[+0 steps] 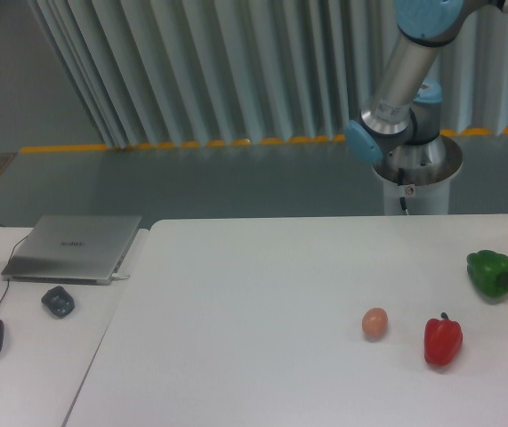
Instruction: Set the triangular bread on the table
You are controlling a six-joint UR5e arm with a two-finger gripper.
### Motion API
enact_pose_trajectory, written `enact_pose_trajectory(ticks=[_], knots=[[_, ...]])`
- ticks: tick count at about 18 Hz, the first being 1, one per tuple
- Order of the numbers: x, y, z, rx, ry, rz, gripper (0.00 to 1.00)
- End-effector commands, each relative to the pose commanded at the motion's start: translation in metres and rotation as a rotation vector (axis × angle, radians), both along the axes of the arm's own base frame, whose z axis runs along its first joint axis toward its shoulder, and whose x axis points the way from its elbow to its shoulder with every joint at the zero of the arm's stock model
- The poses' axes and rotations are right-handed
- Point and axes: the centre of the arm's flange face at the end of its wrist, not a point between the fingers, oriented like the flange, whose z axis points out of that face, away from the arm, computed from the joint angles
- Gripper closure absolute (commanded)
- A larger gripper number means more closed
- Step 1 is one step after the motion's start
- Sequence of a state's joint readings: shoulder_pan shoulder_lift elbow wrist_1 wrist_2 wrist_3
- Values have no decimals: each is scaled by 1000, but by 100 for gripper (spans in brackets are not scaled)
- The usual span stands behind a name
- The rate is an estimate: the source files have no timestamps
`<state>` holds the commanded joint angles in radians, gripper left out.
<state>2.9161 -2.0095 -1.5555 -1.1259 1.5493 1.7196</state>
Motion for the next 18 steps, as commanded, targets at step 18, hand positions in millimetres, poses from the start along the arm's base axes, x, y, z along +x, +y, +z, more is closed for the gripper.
enact_pose_trajectory(ticks=[18], knots=[[71, 56, 93, 83, 15, 18, 94]])
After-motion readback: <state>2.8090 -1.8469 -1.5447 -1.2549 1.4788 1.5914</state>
